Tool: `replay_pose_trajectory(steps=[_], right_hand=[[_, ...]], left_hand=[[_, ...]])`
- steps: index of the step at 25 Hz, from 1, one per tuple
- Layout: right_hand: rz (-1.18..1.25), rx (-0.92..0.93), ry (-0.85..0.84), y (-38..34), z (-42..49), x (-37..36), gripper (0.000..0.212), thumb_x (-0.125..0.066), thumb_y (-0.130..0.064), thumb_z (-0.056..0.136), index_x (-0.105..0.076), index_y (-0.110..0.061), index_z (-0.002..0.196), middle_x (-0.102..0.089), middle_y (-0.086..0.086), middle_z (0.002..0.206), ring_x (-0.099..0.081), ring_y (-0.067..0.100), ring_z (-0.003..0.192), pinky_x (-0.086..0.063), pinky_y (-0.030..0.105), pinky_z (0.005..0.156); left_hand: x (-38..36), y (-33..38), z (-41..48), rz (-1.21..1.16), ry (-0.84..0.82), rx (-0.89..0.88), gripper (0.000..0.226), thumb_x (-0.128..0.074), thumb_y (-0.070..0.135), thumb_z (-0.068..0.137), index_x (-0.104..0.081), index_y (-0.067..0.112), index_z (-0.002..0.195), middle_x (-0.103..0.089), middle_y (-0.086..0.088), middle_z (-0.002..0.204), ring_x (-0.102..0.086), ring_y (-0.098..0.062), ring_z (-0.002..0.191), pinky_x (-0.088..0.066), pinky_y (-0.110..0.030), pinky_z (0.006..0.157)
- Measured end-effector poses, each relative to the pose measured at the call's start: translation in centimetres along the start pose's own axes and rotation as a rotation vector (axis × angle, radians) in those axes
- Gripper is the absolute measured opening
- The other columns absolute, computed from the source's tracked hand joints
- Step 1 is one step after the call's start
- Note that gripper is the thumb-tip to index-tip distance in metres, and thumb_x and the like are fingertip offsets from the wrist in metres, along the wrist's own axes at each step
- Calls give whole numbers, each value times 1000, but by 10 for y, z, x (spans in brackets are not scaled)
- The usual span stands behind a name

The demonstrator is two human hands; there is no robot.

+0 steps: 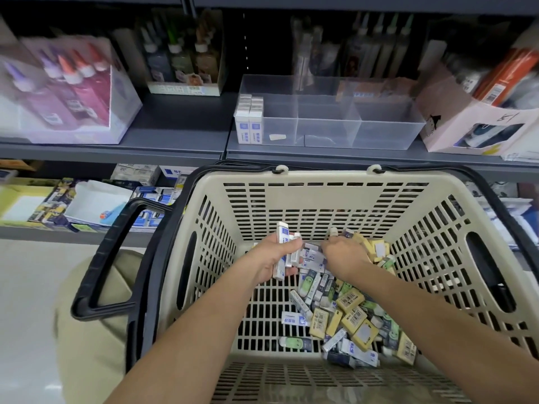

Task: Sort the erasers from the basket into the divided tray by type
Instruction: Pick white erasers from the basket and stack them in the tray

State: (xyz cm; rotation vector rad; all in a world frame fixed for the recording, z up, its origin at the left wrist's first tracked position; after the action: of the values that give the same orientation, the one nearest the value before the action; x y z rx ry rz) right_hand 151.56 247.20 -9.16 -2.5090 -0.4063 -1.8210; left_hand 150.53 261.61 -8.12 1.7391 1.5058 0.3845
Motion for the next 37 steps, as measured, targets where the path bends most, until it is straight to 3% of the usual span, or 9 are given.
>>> replay_pose_trajectory(steps=[4, 7, 12, 15, 22, 25, 29, 33, 37], right_hand=[[140, 17, -3, 4, -4, 5, 19, -53, -18, 87, -57, -15, 106, -56, 6, 111, -55, 23, 100, -45, 33, 78], [540, 28, -40, 3, -14, 27, 15, -55, -23, 89, -53, -20, 103, -64, 5, 101, -58, 17, 82, -45, 28, 68], [1141, 65, 31, 8, -32, 99, 9, -62, -18, 87, -63, -26, 91, -69, 16, 79, -61, 21, 64, -50, 38, 65], [1327, 120, 3, 11, -38, 134, 21, -67, -8, 81, -64, -16, 101, -70, 7, 79, -67, 13, 70, -54, 21, 73], [1384, 109, 294, 30, -18, 210, 11, -61, -13, 88, -69, -7, 92, -60, -7, 49, -47, 2, 40, -37, 12, 44], [1292, 136, 401, 30, -5, 237, 7, -65, -12, 85, -70, -17, 83, -66, -16, 58, -56, -6, 50, -39, 7, 50], [1149, 88, 544, 33, 32, 270, 7, -64, -17, 86, -69, -20, 85, -71, 3, 83, -64, 5, 67, -49, 18, 63], [791, 27, 696, 25, 72, 305, 16, -61, -21, 87, -69, -18, 101, -62, -7, 81, -61, 14, 81, -32, 10, 64], [686, -41, 724, 20, 105, 314, 22, -61, -21, 88, -67, -17, 108, -71, 8, 95, -63, 26, 93, -26, 11, 65]], left_hand=[[-10, 19, -5, 151, -11, -80, 8, -62, 16, 89, -56, 12, 91, -62, -6, 90, -62, -17, 76, -53, -22, 50], [-19, 41, -16, 223, -32, -141, 10, -61, 17, 90, -54, 12, 95, -60, -6, 89, -61, -15, 73, -53, -21, 51], [-18, 104, -50, 257, 2, -383, 10, -62, 17, 88, -55, 23, 92, -64, -2, 83, -64, -11, 69, -52, -21, 51], [-3, 140, -69, 251, 86, -503, 12, -63, 17, 88, -55, 21, 95, -65, -1, 85, -65, -7, 64, -53, -22, 52], [21, 207, -81, 247, 218, -706, 12, -59, 22, 92, -53, 24, 102, -65, 3, 94, -67, -7, 75, -53, -19, 54], [32, 215, -69, 302, 307, -713, 17, -57, 21, 92, -50, 19, 107, -64, -4, 95, -63, -11, 75, -49, -20, 52], [57, 214, -62, 140, 528, -795, 14, -58, 20, 91, -49, 24, 101, -61, -2, 84, -53, -13, 63, -44, -23, 50], [75, 212, -52, 51, 581, -805, 15, -58, 22, 90, -50, 24, 102, -61, -8, 91, -53, -17, 72, -44, -34, 67], [71, 214, -43, 148, 582, -803, 16, -59, 22, 89, -48, 25, 101, -58, 5, 84, -54, -10, 68, -45, -29, 63]])
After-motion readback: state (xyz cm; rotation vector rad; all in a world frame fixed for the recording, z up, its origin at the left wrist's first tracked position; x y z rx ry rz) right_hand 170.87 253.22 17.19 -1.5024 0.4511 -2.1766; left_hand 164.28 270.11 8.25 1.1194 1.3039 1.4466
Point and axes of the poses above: each hand's wrist, its own z-axis towards the middle knuckle, its own x-axis out of the back of the hand, y = z × x, the point moved 7 cm from there along z, towards the middle knuckle
